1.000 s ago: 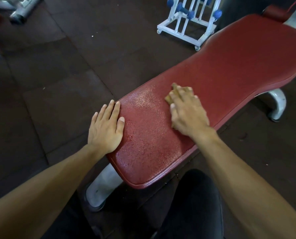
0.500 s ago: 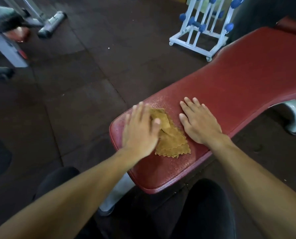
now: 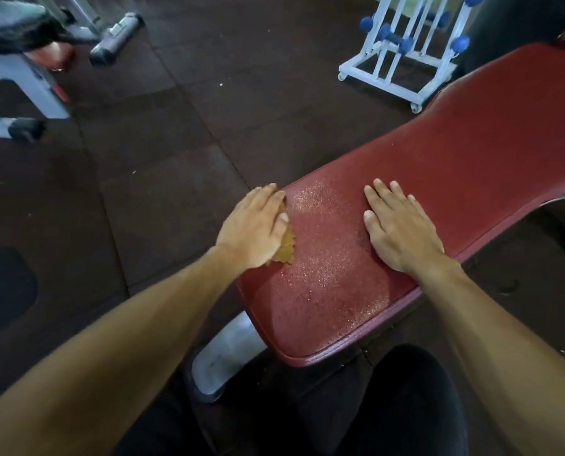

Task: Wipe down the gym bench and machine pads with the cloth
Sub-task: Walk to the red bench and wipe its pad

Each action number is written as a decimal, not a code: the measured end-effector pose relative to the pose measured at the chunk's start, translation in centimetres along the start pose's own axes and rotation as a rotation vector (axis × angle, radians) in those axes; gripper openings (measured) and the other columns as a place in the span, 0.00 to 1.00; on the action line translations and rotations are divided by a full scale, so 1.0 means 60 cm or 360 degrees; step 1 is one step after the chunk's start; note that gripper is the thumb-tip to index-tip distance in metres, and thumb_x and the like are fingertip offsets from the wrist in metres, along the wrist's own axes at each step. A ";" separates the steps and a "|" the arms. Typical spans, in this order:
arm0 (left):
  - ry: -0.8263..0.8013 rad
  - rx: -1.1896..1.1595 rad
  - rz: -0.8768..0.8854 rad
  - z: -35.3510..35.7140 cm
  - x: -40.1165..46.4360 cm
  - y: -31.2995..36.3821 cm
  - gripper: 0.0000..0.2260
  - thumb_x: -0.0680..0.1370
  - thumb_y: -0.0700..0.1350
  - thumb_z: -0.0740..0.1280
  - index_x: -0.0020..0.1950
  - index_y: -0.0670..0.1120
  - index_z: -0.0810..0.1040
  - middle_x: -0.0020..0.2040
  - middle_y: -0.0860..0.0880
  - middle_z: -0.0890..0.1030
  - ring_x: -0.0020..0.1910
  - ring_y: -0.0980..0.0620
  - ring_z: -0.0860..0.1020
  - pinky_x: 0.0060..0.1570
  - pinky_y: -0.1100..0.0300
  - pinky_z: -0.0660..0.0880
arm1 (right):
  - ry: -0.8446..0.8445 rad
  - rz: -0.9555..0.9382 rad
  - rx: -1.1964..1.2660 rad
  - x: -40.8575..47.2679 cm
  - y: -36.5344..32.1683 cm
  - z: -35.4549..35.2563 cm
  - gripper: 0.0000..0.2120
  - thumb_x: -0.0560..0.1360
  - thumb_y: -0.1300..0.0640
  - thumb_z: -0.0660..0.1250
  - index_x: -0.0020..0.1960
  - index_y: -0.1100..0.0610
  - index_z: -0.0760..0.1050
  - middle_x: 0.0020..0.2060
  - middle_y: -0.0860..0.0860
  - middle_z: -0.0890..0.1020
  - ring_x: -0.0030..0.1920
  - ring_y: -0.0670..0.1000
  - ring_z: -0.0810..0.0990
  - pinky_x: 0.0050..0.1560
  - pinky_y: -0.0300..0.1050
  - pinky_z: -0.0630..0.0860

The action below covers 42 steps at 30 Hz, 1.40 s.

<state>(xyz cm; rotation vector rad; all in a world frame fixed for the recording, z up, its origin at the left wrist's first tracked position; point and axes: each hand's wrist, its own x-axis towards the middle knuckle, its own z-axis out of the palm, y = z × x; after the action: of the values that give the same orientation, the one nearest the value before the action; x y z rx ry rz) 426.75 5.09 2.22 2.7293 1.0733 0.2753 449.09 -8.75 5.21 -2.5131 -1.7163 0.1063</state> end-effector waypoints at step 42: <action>0.0054 -0.1289 0.0168 -0.021 -0.044 0.185 0.28 0.79 0.45 0.58 0.79 0.44 0.54 0.79 0.47 0.56 0.78 0.53 0.52 0.76 0.56 0.48 | 0.0268 0.0334 0.0908 -0.048 -0.033 -0.058 0.24 0.82 0.49 0.50 0.75 0.55 0.64 0.75 0.51 0.64 0.76 0.48 0.59 0.73 0.40 0.50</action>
<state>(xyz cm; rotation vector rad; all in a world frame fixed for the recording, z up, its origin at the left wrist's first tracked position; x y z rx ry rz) 431.78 -4.54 5.89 2.0463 0.6216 0.6165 446.62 -10.83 8.90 -2.1843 -1.1471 0.3355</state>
